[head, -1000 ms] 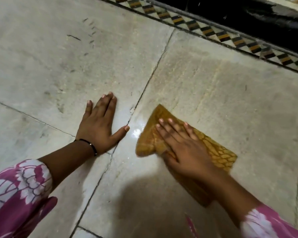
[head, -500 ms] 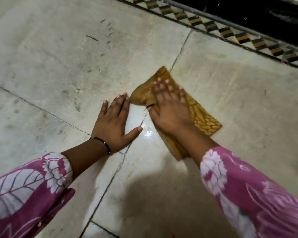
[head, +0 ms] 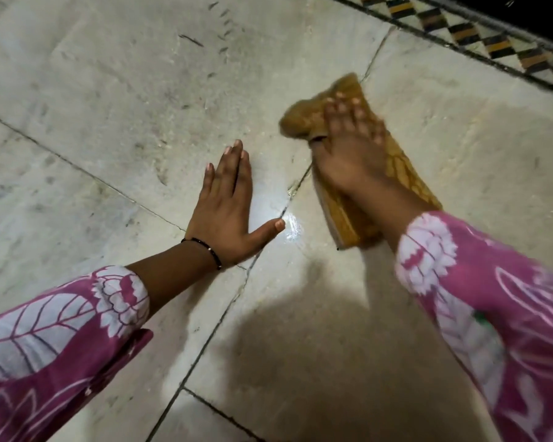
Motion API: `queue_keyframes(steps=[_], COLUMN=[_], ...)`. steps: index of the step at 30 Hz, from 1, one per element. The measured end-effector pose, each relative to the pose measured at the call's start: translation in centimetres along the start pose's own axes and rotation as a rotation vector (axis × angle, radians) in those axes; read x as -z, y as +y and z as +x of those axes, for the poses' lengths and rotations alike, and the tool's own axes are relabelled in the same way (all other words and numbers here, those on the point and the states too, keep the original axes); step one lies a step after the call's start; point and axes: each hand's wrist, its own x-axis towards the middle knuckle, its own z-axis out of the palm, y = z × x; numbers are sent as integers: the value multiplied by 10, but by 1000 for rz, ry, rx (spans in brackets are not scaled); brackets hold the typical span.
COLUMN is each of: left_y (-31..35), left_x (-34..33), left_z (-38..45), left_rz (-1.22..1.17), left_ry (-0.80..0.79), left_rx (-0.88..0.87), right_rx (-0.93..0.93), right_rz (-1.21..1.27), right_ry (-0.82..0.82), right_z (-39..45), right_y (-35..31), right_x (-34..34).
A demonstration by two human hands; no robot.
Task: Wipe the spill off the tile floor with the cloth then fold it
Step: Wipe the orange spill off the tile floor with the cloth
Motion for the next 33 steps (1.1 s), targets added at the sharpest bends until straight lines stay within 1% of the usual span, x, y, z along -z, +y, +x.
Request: queue_keyframes(steps=[2, 4, 6, 8, 10, 12, 14, 17, 19, 20, 21, 22, 24, 25, 27, 29, 30, 31, 33], left_y=[1, 0, -2, -3, -5, -7, -7, -6, -4, -4, -5, -5, -5, -5, -3, -1, -1, -1, 0], left_x=[3, 5, 6, 6, 6, 6, 5, 4, 6, 6, 4, 5, 4, 5, 8, 11, 11, 10, 4], left_z=[0, -1, -2, -2, -2, -2, -3, -3, -1, -1, -1, -1, -1, -1, -6, -24, -38, -56, -78], left_rz=[-64, -127, -171, -209, -227, -237, -240, -232, -216, -202, -190, -177, -202, -251, -415, -566, -559, -492, -278], left_ry=[39, 75, 105, 113, 111, 97, 91, 92, 89, 80, 67, 65, 81, 100, 169, 201, 178, 138, 94], left_rx=[9, 12, 10, 9, 13, 12, 8, 7, 11, 12, 16, 15, 20, 33, 127, 282, 315, 307, 198], right_rx=[257, 474, 572, 596, 557, 411, 245, 63, -98, -148, -147, -87, 116, 203, 294, 301, 270, 218, 96], right_rz=[-22, -46, -51, -20, -8, 16, 20, -10, 20, 29, 29, 17, -25, -35, -18, 2, -3, -7, -14], right_ry=[-80, -109, -105, -126, -138, -127, -104, 11, 63, 69, 62, 50, 7, -11, -28, -63, -82, -97, -69], right_z=[10, -6, -40, -84, -132, -170, -182, -144, -98, -80, -69, -67, -89, -112, -162, -207, -226, -242, -249], right_y=[-34, -49, -40, -16, 14, 42, 60, 60, 44, 31, 14, -3, -35, -45, -44, -20, -3, 14, 42], right_x=[-3, -10, -15, -18, -21, -23, -21, -15, -11, -10, -12, -14, -27, -32, -39, -48, -50, -48, -37])
